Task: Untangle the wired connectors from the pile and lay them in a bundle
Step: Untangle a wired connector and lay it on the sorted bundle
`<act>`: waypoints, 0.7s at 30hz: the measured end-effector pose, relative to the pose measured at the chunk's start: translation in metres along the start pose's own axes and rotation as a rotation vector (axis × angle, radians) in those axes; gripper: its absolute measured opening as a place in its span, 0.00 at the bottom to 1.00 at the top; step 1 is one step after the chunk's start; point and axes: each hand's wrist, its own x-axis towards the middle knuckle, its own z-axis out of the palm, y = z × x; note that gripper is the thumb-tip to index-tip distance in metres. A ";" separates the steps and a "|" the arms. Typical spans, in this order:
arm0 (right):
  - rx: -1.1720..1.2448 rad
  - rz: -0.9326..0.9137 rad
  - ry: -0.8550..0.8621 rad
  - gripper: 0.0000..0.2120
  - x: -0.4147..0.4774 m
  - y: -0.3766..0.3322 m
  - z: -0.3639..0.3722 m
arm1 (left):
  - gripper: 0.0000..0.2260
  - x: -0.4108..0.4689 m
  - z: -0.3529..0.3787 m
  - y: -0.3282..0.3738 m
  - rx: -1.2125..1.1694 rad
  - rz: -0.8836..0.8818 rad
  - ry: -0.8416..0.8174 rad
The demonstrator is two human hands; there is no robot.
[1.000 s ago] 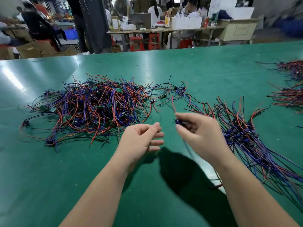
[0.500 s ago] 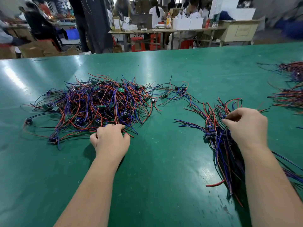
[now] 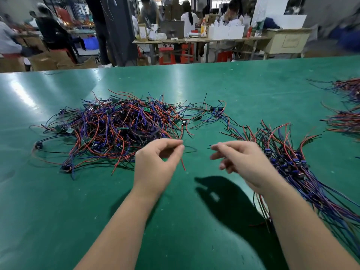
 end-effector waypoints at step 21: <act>0.256 0.075 -0.367 0.08 -0.013 -0.001 0.019 | 0.10 0.002 0.014 0.006 -0.631 -0.729 -0.115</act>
